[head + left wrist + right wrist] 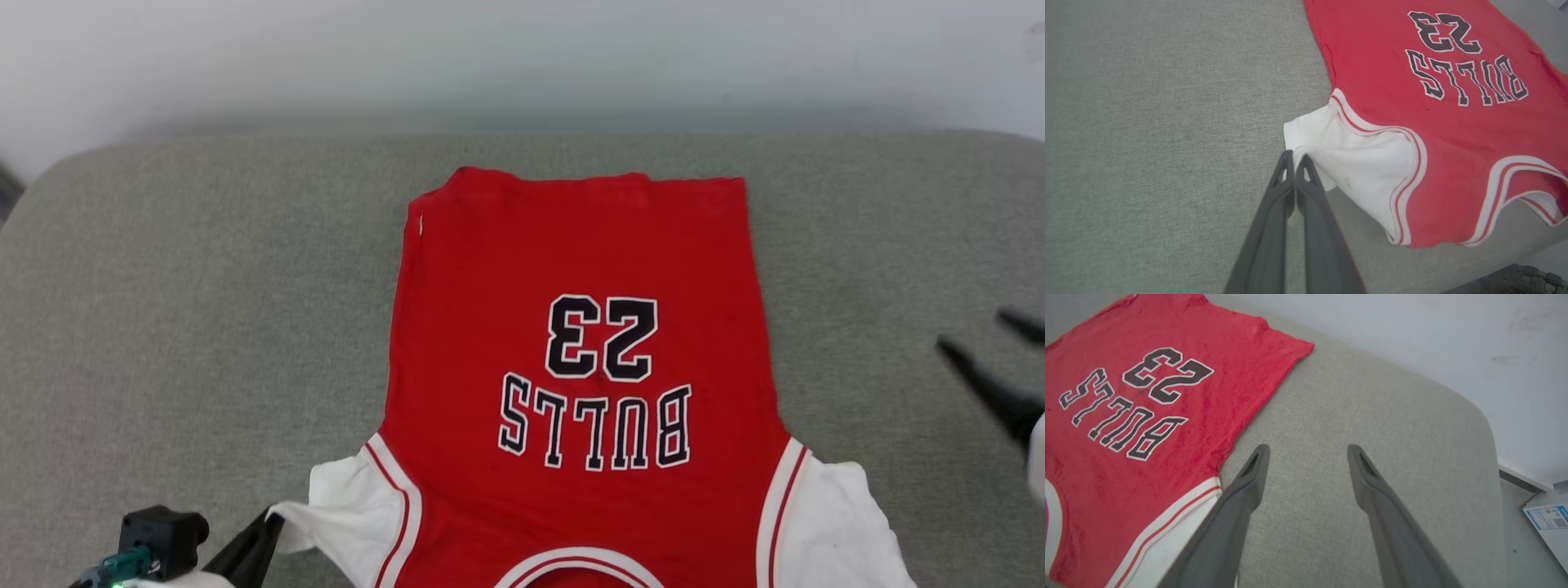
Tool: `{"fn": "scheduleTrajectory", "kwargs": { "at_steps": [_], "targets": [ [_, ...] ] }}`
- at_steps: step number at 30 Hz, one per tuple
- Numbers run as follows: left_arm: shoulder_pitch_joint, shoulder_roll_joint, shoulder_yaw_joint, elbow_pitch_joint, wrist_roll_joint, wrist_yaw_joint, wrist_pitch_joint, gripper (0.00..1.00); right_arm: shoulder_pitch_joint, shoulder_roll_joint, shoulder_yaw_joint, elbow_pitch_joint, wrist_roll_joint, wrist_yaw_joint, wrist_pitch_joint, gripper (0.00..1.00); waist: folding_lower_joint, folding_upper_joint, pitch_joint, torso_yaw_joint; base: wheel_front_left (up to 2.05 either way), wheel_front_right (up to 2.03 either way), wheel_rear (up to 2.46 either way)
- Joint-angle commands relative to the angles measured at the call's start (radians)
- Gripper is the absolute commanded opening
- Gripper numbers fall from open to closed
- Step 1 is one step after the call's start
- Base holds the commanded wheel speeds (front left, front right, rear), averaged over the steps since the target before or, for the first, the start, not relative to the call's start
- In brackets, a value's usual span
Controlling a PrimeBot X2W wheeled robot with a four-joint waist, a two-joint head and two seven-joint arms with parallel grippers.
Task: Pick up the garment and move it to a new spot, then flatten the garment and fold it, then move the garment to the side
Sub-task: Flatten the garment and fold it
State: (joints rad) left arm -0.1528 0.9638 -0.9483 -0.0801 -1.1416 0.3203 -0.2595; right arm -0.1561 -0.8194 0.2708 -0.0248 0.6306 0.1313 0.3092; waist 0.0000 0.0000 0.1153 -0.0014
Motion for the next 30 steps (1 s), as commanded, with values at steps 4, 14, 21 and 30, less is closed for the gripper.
{"fn": "scheduleTrajectory", "kwargs": {
  "at_steps": [4,14,21,30],
  "targets": [
    [-0.058,-0.012,0.001,-0.021,0.053,0.014,0.004,0.00,-0.178,-0.015,-0.075,-0.027,0.006,-0.001,0.093,1.00,0.0000,0.0000,0.092,0.050,0.00,0.00,0.00],
    [-0.181,-0.046,0.001,-0.083,0.159,0.022,0.016,0.00,-0.676,0.050,-0.010,0.129,0.090,-0.001,0.643,1.00,0.0000,0.0000,0.281,0.163,0.00,0.00,0.00],
    [-0.261,-0.078,-0.006,-0.134,0.231,0.024,0.022,0.00,-0.928,0.100,0.012,0.276,0.012,-0.001,0.976,1.00,0.0000,0.0000,0.411,0.248,0.00,0.00,0.00],
    [-0.344,-0.138,-0.026,-0.151,0.307,0.013,0.027,0.00,-0.983,0.117,-0.027,0.374,-0.120,-0.001,1.068,1.00,0.0000,0.0000,0.529,0.335,0.00,0.00,0.00]
  ]
}}
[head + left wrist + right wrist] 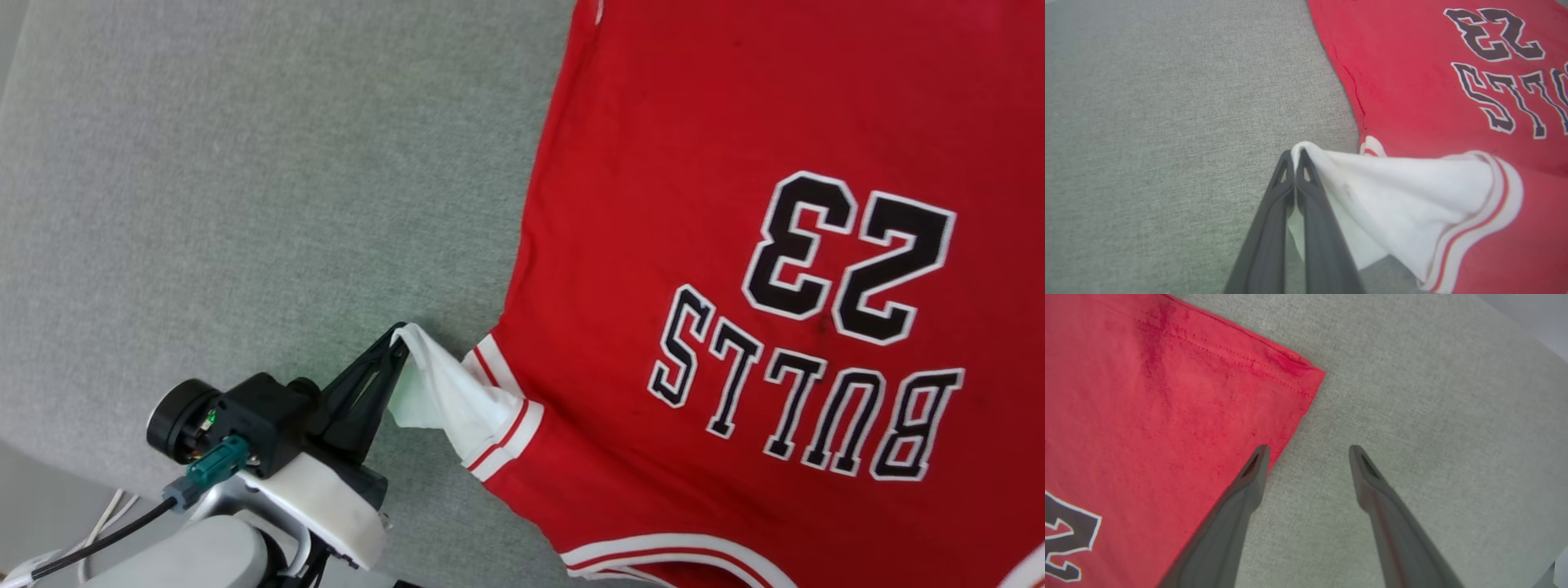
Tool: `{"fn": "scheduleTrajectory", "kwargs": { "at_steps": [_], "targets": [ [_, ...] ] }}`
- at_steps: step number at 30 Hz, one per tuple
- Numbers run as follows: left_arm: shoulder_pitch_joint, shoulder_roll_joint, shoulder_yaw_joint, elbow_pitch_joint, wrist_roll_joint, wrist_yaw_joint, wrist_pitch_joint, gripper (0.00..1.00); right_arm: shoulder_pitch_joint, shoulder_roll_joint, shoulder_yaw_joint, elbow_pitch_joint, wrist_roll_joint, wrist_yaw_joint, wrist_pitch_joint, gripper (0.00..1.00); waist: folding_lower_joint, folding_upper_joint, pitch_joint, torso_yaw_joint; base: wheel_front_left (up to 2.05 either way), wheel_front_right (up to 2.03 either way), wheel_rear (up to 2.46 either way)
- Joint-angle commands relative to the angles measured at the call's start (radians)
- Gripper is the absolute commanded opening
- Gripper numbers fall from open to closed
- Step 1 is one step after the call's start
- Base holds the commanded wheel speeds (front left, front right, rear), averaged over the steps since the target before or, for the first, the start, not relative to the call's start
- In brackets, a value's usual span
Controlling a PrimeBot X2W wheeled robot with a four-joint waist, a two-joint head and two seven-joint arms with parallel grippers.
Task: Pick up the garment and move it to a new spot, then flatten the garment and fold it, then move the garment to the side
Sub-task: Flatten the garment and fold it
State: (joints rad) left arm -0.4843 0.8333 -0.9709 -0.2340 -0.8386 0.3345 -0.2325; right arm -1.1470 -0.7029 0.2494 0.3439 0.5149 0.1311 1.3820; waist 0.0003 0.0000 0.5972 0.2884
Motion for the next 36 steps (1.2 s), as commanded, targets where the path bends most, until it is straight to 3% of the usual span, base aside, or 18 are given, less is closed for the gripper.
{"fn": "scheduleTrajectory", "kwargs": {
  "at_steps": [1,8,9,10,14,22,28,36],
  "targets": [
    [-0.019,-0.014,-0.004,0.004,0.011,-0.005,-0.001,0.00,0.024,0.005,-0.013,0.015,-0.010,-0.001,-0.010,1.00,-0.0003,0.0000,0.055,0.051,0.00,0.00,0.00],
    [-0.043,-0.046,-0.020,0.020,0.040,-0.005,-0.002,0.00,0.163,0.038,0.015,0.059,-0.002,-0.001,-0.035,1.00,-0.0003,0.0000,0.070,0.058,0.00,0.00,0.00],
    [-0.043,-0.049,-0.022,0.020,0.041,-0.004,-0.001,0.00,0.170,0.038,0.023,0.052,0.002,0.000,-0.044,0.46,-0.0003,0.0000,0.064,0.055,0.00,0.00,0.00],
    [-0.045,-0.050,-0.023,0.022,0.046,-0.002,-0.002,0.00,0.168,0.044,0.016,0.050,0.012,0.000,-0.055,0.00,-0.0003,0.0000,0.055,0.052,0.00,0.00,0.00],
    [-0.029,-0.044,-0.030,0.035,0.045,0.004,0.004,0.00,0.132,0.031,0.040,0.016,0.030,0.000,-0.100,0.00,-0.0003,0.0000,-0.011,0.029,0.00,0.00,0.00],
    [0.040,-0.005,-0.018,0.023,0.008,0.040,-0.001,0.00,0.094,-0.010,0.183,-0.080,0.123,-0.001,-0.195,0.00,-0.0003,0.0000,-0.147,-0.052,0.00,0.00,0.00],
    [0.107,0.031,-0.011,-0.001,-0.024,0.078,-0.002,0.00,0.172,-0.126,0.306,-0.193,0.237,-0.001,-0.284,0.00,-0.0003,0.0000,-0.263,-0.117,0.00,0.00,0.00],
    [0.198,0.066,-0.001,-0.023,-0.068,0.122,-0.011,0.00,0.444,-0.311,0.325,-0.352,0.362,-0.001,-0.420,0.00,-0.0003,0.0000,-0.354,-0.191,0.00,0.00,0.00]
  ]
}}
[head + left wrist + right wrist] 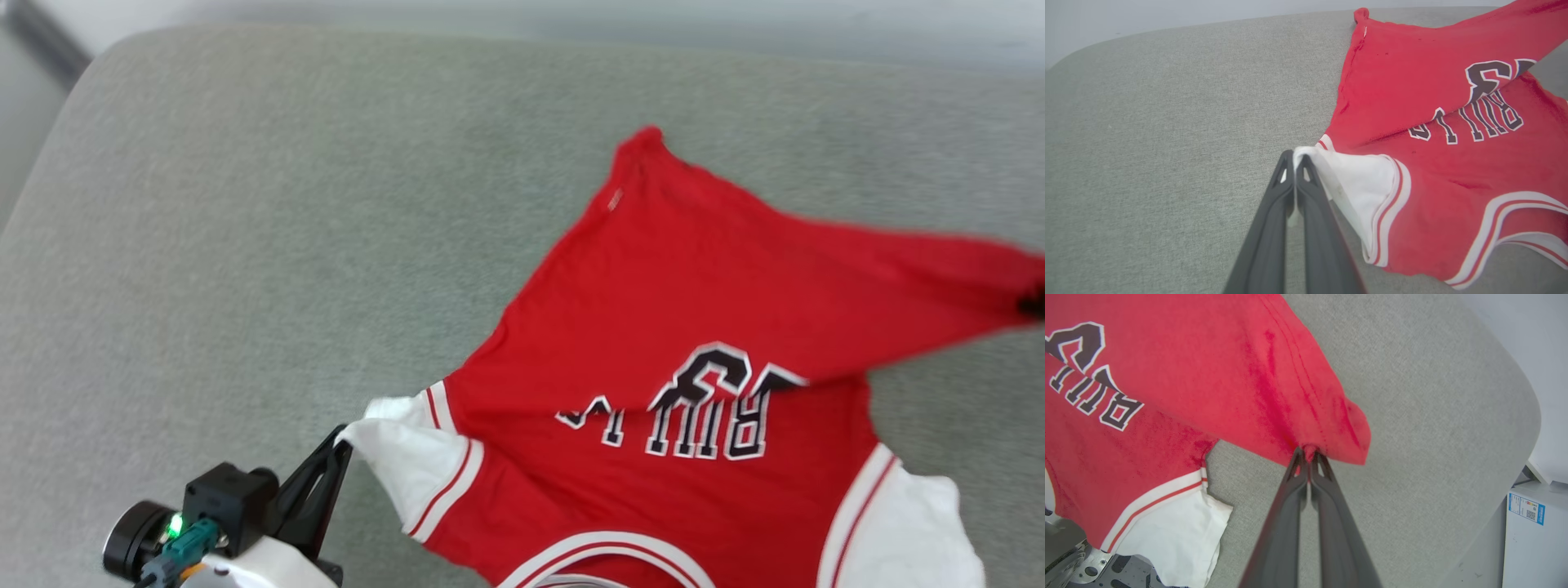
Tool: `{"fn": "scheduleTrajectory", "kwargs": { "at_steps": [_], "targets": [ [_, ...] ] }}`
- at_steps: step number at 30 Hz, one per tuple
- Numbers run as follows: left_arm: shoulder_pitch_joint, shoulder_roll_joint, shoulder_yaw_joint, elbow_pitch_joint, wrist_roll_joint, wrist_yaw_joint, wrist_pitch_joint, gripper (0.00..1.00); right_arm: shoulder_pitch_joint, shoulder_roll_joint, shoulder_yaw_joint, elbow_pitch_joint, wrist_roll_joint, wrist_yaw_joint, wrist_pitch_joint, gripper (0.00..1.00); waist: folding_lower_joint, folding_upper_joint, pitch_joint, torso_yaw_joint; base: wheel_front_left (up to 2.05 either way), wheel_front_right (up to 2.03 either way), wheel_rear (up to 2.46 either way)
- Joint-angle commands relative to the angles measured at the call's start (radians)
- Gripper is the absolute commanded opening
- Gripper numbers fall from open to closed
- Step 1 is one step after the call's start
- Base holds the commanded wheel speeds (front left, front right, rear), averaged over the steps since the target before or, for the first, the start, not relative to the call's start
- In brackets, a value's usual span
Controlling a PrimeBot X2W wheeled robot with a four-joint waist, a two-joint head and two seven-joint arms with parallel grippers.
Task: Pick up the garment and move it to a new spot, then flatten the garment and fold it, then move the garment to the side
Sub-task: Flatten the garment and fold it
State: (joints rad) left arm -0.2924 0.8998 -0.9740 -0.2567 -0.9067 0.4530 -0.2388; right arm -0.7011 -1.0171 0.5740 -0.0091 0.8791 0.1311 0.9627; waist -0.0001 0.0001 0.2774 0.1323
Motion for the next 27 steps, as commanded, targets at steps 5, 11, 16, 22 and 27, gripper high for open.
{"fn": "scheduleTrajectory", "kwargs": {
  "at_steps": [5,11,16,22,27],
  "targets": [
    [0.050,0.022,0.009,-0.009,-0.015,0.021,-0.011,0.00,0.229,-0.076,-0.023,-0.035,0.034,-0.001,-0.089,0.00,0.0001,-0.0001,-0.058,-0.070,0.00,0.00,0.00],
    [0.081,0.030,0.017,-0.012,-0.020,0.029,-0.015,0.00,0.544,-0.085,-0.067,0.001,0.077,-0.001,-0.195,0.00,0.0001,-0.0001,-0.073,-0.089,0.00,0.00,0.00],
    [0.086,0.030,0.019,-0.007,-0.024,0.024,-0.017,0.00,0.744,-0.033,-0.116,0.049,0.078,-0.001,-0.266,0.00,0.0001,-0.0001,-0.074,-0.094,0.00,0.00,0.00],
    [0.088,0.032,0.021,0.000,-0.026,0.016,-0.018,0.00,0.789,0.017,-0.230,0.020,0.051,-0.001,-0.318,1.00,0.0001,-0.0001,-0.076,-0.100,0.00,0.00,0.00],
    [0.075,0.022,0.018,0.003,-0.023,0.011,-0.017,0.00,0.703,-0.004,-0.383,-0.062,0.030,-0.001,-0.320,1.00,0.0001,-0.0001,-0.072,-0.092,0.00,0.00,0.00]
  ]
}}
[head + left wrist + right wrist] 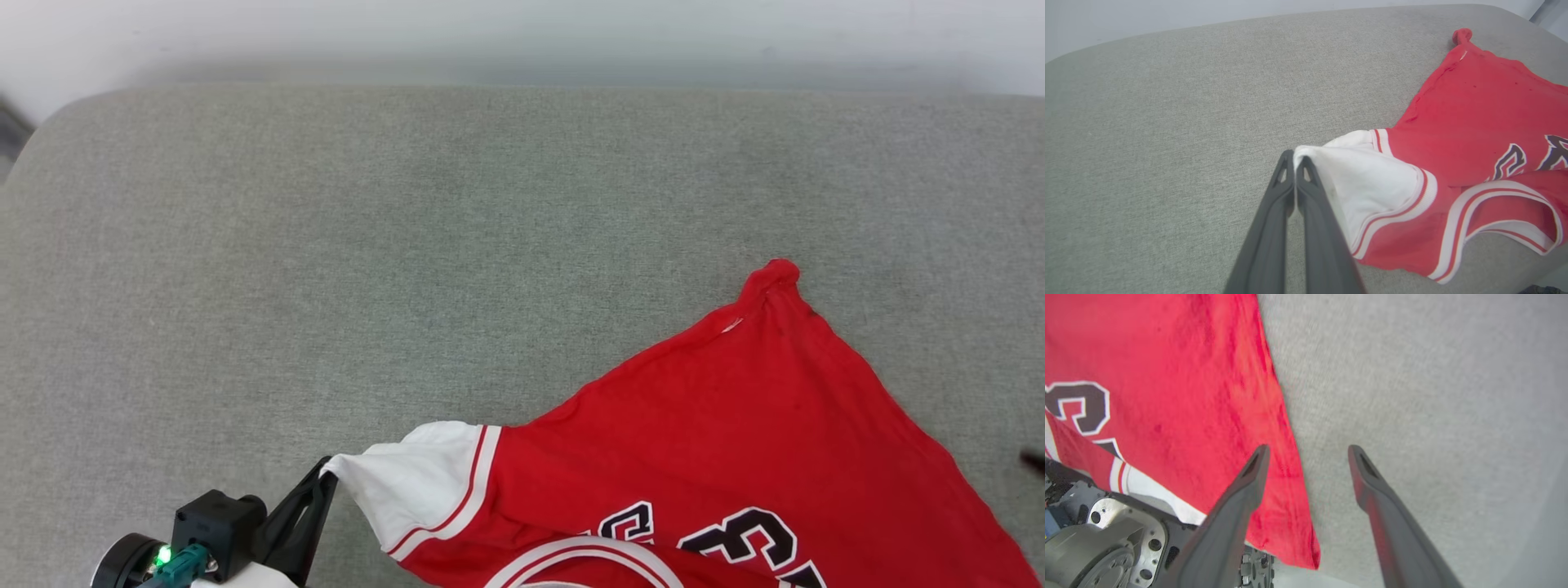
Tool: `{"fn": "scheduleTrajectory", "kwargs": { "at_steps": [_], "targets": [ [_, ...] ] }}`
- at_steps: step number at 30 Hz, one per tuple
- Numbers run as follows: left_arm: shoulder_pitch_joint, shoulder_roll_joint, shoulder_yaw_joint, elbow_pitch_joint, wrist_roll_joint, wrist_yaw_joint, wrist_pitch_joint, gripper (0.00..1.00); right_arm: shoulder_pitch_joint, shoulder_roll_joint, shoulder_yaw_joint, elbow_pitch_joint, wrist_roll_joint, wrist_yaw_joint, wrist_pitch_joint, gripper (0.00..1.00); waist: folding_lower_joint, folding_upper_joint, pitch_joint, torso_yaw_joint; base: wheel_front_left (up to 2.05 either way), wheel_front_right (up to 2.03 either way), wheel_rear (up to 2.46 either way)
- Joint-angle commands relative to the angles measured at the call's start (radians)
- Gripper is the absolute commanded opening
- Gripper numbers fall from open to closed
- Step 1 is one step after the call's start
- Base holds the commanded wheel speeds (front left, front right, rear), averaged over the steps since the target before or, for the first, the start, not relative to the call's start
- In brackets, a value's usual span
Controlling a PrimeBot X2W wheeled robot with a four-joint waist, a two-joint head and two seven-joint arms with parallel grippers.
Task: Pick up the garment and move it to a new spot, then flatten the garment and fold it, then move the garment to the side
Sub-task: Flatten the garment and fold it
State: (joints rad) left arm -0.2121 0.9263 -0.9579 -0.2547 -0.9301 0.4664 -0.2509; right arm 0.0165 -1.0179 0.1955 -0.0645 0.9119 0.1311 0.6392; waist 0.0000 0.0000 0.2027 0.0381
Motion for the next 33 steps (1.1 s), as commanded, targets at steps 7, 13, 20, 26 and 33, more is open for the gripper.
{"fn": "scheduleTrajectory", "kwargs": {
  "at_steps": [7,13,20,26,33],
  "targets": [
    [-0.051,-0.027,-0.013,0.005,0.030,-0.023,0.016,0.00,-0.254,-0.029,-0.050,-0.107,-0.036,-0.001,0.137,1.00,0.0000,0.0000,0.055,0.050,0.00,0.00,0.00],
    [-0.107,-0.068,-0.027,0.024,0.061,-0.046,0.028,0.00,-0.506,0.018,0.100,-0.101,-0.103,-0.001,0.328,1.00,0.0000,0.0000,0.123,0.108,0.00,0.00,0.00],
    [-0.173,-0.119,-0.043,0.053,0.091,-0.079,0.040,0.00,-0.748,0.155,0.253,0.066,-0.195,-0.001,0.435,1.00,0.0000,0.0000,0.203,0.176,0.00,0.00,0.00],
    [-0.211,-0.155,-0.048,0.077,0.107,-0.099,0.036,0.00,-0.813,0.239,0.363,0.225,-0.241,-0.001,0.390,1.00,0.0000,0.0000,0.255,0.208,0.00,0.00,0.00],
    [-0.231,-0.174,-0.061,0.110,0.114,-0.122,0.043,0.00,-0.791,0.289,0.445,0.379,-0.213,-0.001,0.282,0.39,0.0000,0.0000,0.256,0.213,0.00,0.00,0.00]
  ]
}}
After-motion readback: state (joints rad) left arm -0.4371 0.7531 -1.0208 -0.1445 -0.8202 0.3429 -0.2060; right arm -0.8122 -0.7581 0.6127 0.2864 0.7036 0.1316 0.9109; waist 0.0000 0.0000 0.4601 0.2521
